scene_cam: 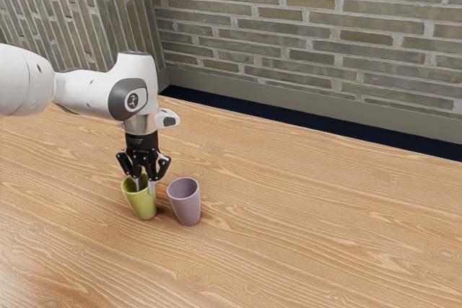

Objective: Place the left cup onto the right cup

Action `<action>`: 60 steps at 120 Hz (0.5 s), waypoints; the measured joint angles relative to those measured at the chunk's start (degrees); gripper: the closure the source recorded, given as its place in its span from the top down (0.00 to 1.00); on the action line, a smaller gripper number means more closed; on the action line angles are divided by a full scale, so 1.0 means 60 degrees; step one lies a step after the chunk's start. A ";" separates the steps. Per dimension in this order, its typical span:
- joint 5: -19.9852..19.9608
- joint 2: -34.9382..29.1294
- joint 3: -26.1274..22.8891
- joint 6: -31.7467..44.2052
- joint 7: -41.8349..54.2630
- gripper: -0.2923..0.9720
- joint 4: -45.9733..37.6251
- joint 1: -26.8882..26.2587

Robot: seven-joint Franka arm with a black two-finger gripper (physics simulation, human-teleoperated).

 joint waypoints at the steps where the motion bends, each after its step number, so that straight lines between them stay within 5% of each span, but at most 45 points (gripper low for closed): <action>1: 0.0000 0.0001 0.0000 0.0000 -0.0001 0.29 0.0001 0.0000; 60: 0.0012 0.0006 0.0000 0.0013 -0.0060 0.17 0.0005 0.0000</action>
